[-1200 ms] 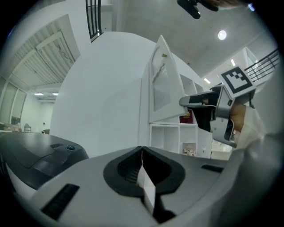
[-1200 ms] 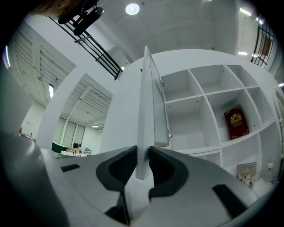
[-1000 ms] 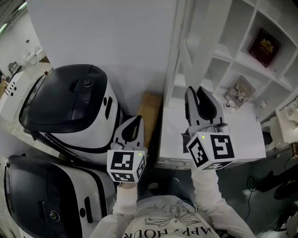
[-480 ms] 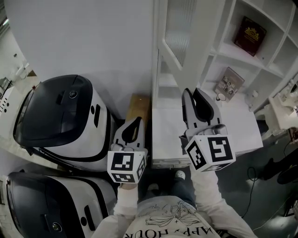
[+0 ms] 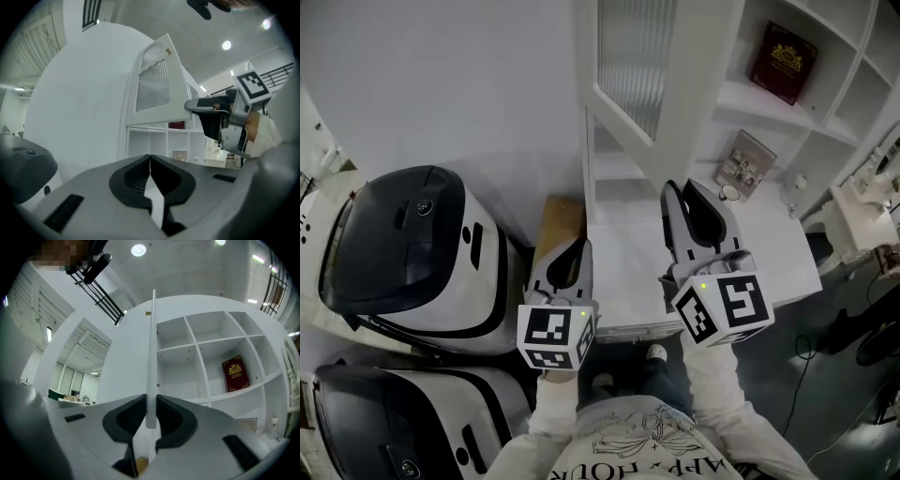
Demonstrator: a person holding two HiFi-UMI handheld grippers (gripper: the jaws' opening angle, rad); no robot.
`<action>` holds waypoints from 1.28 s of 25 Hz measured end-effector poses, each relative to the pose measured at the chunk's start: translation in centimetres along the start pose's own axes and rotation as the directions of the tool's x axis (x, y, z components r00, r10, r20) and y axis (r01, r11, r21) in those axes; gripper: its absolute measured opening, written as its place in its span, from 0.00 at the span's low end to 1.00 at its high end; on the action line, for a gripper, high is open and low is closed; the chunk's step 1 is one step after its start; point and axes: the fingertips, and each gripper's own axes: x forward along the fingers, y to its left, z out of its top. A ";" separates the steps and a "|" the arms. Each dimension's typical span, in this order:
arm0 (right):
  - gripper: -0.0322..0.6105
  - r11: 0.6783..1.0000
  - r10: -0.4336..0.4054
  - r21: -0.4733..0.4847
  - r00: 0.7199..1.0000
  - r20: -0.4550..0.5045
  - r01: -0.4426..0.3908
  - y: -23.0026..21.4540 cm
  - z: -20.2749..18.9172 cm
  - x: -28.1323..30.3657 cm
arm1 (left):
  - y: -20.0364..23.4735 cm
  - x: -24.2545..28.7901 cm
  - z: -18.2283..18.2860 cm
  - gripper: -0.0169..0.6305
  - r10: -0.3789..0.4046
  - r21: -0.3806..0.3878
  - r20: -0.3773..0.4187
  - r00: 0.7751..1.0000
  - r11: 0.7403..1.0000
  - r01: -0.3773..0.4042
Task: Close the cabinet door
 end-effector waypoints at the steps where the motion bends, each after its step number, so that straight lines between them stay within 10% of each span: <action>1: 0.15 1.000 0.001 0.001 1.000 0.000 -0.001 -0.5 0.0 0.0 | -0.4 0.5 0.0 0.03 -0.006 0.000 -0.002 1.000 1.000 0.006; 32: 0.18 0.992 0.104 0.075 0.994 0.036 -0.106 -15.9 -1.6 4.3 | -8.0 16.3 0.7 0.03 -0.046 0.017 -0.016 0.999 0.999 0.046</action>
